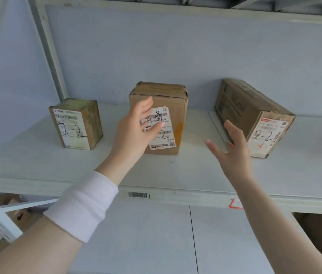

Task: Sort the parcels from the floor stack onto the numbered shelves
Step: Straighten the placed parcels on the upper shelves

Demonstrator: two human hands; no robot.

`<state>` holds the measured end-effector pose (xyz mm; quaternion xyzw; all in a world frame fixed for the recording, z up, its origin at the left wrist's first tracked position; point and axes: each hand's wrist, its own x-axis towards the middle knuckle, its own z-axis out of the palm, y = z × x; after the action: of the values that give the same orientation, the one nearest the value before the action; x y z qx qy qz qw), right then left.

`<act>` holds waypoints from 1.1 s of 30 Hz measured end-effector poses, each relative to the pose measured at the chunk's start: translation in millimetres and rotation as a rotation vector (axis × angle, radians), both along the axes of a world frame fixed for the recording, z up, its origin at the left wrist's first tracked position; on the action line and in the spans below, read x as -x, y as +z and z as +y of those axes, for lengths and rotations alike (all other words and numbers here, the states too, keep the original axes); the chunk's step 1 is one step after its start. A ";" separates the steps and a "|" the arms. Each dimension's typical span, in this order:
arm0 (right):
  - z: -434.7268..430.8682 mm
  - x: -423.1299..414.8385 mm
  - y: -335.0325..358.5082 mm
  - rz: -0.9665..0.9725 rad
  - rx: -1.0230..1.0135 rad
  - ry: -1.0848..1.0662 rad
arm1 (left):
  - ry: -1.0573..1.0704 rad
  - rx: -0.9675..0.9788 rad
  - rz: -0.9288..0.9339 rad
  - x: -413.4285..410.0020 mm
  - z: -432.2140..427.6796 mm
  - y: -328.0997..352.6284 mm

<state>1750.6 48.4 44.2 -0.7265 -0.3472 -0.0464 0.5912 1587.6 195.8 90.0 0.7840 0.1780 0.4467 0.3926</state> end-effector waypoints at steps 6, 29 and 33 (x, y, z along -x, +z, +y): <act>30.7 9.8 -16.1 0.134 0.049 0.043 | 0.071 0.103 -0.062 26.8 50.9 -13.2; 82.2 -22.1 -38.1 0.333 0.086 0.313 | 0.120 0.200 0.287 -31.2 79.2 -70.0; 78.7 -28.8 -38.9 0.370 0.068 0.297 | 0.122 0.204 0.288 -38.9 73.0 -69.4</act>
<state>1779.4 127.1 5.3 -0.6832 -0.3373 0.1867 0.6202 1626.5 268.9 20.6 0.7838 0.3240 0.3323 0.4125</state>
